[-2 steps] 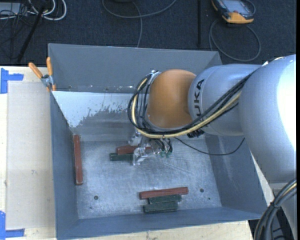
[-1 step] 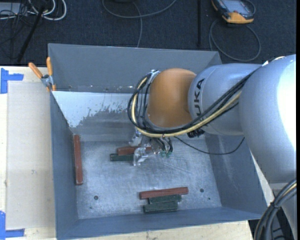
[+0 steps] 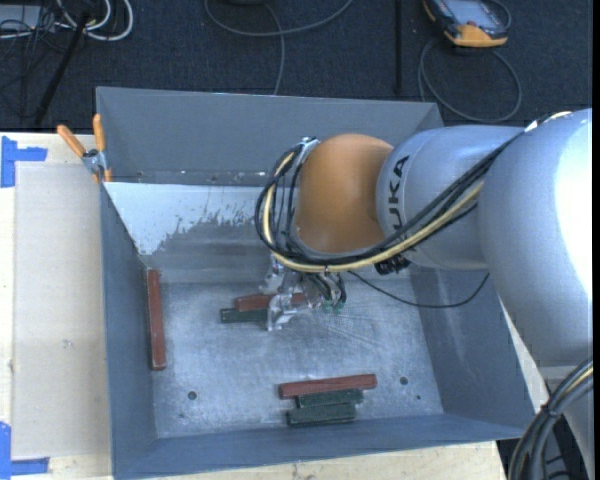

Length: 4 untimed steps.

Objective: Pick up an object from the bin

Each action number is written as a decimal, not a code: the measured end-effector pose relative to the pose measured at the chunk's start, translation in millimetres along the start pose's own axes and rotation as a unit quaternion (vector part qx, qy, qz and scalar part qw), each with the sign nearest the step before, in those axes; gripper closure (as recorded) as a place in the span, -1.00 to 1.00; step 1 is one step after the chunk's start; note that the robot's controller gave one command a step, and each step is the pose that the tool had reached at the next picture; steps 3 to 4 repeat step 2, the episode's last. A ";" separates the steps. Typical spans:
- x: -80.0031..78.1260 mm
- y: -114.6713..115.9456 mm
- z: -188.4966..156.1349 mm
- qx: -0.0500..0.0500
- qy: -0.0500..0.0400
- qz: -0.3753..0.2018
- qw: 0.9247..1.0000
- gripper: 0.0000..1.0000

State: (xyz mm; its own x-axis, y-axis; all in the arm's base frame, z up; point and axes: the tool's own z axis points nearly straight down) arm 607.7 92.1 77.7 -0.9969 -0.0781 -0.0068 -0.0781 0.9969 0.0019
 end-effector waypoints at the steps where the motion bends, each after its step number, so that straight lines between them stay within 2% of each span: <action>1: -1.3 0.1 -1.9 0.000 0.001 0.000 1.000 1.00; 2: 2.1 -0.2 -10.7 0.001 0.007 0.001 1.000 1.00; 4: 2.1 -0.2 -10.7 0.001 0.007 0.001 1.000 1.00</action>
Offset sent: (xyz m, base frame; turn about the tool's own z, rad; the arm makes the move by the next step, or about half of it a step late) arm 0.0001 -0.0001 0.0847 0.0000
